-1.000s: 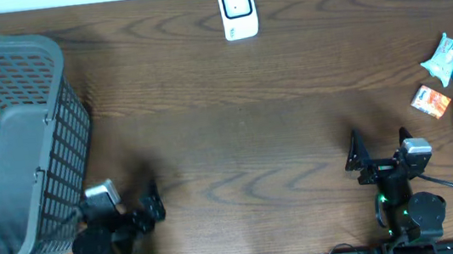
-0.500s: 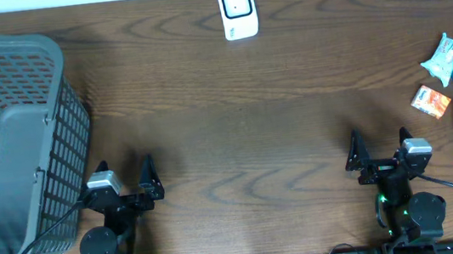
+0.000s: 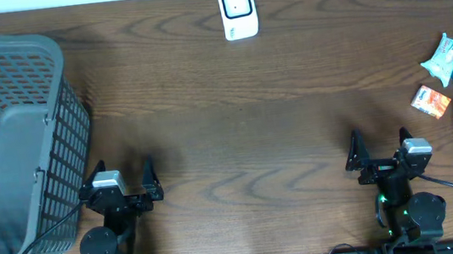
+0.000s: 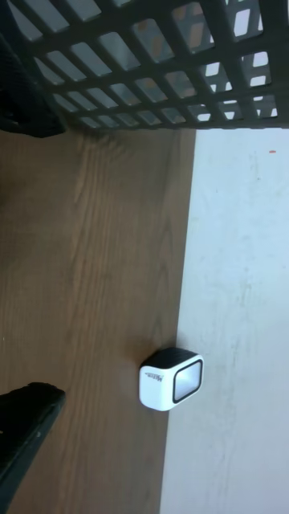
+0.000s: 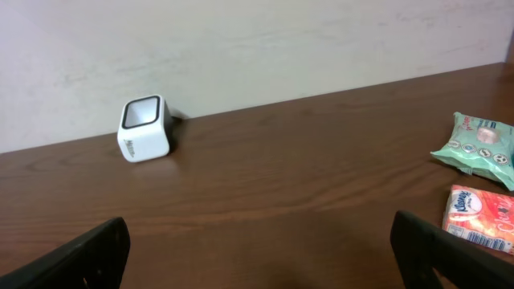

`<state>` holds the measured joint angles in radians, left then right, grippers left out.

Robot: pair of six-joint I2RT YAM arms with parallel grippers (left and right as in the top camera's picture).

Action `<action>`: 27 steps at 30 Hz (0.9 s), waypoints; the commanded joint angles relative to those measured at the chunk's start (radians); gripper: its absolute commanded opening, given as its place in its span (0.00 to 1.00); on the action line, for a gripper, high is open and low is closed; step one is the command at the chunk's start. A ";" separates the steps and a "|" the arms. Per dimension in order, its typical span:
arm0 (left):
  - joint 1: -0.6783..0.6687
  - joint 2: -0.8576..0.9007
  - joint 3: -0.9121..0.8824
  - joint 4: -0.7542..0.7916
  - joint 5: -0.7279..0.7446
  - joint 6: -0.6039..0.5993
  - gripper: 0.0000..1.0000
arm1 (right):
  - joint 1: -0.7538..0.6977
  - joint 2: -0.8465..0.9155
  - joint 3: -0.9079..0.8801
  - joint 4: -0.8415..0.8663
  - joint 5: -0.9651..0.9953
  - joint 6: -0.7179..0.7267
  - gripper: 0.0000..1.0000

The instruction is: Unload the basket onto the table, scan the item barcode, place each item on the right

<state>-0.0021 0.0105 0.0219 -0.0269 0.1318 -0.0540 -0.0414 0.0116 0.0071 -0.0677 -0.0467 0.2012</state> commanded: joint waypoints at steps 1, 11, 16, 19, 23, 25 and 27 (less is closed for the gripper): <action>-0.003 -0.009 -0.018 -0.034 0.006 0.016 0.98 | 0.001 -0.006 -0.002 -0.004 0.012 0.007 0.99; -0.003 -0.009 -0.018 -0.032 0.006 0.016 0.98 | 0.001 -0.006 -0.002 -0.004 0.012 0.007 0.99; -0.003 -0.009 -0.018 -0.036 -0.021 0.016 0.98 | 0.001 -0.006 -0.002 -0.004 0.012 0.008 0.99; -0.003 -0.009 -0.018 -0.036 -0.021 0.006 0.98 | 0.001 -0.006 -0.002 -0.004 0.012 0.007 0.99; -0.003 -0.009 -0.018 -0.035 -0.020 0.005 0.98 | 0.001 -0.006 -0.002 -0.004 0.012 0.007 0.99; -0.003 -0.009 -0.018 -0.035 -0.020 0.005 0.98 | 0.001 -0.006 -0.002 -0.004 0.012 0.007 0.99; -0.003 -0.009 -0.018 -0.035 -0.020 0.005 0.98 | 0.001 -0.006 -0.002 -0.004 0.012 0.007 0.99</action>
<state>-0.0021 0.0105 0.0219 -0.0284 0.1162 -0.0513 -0.0414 0.0116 0.0071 -0.0677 -0.0467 0.2012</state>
